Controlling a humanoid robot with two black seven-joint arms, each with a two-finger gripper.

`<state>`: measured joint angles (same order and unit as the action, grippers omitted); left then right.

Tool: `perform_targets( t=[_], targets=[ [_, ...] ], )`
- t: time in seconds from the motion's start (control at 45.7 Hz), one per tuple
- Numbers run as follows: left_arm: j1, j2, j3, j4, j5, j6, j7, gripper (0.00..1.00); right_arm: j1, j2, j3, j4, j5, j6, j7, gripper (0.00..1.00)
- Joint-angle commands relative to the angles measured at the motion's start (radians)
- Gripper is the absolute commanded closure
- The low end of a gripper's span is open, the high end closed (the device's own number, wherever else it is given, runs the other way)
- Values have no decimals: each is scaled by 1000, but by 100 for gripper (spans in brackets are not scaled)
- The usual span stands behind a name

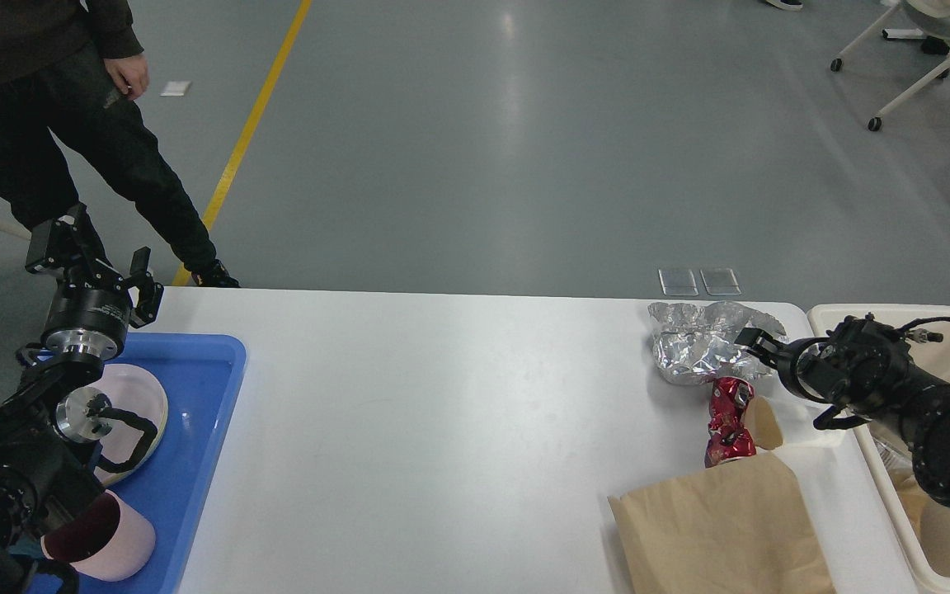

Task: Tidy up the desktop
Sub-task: 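Reach the right gripper down to the crumpled foil piece, then grasp the crumpled foil and drop it into the white bin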

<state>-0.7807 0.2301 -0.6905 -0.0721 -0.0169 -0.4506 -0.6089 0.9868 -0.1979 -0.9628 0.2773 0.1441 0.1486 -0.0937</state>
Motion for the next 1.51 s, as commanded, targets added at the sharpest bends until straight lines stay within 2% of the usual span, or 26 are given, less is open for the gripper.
perform_targets(
  t=[0.0,0.153,0.372,0.634,1.159,1.246,1.333,1.486],
  targets=[
    [0,0,0,0,0,0,0,4,-7,6,16,-1,0,-17,0,1],
    [-2,0,0,0,0,0,0,4,-10,26,27,-1,0,-38,0,13],
    [0,0,0,0,0,0,0,4,-23,46,29,2,-1,-41,-1,64],
    [0,0,0,0,0,0,0,4,-22,63,38,2,0,-43,-1,100],
    [0,0,0,0,0,1,0,4,52,63,90,34,2,-23,-1,100],
    [0,0,-1,0,0,0,0,4,136,35,88,127,2,-14,-1,100],
    [0,0,0,0,0,0,0,4,249,-49,81,238,2,12,-1,100],
    [0,0,0,0,0,0,0,4,485,-162,59,443,-1,104,-1,100]
  ],
)
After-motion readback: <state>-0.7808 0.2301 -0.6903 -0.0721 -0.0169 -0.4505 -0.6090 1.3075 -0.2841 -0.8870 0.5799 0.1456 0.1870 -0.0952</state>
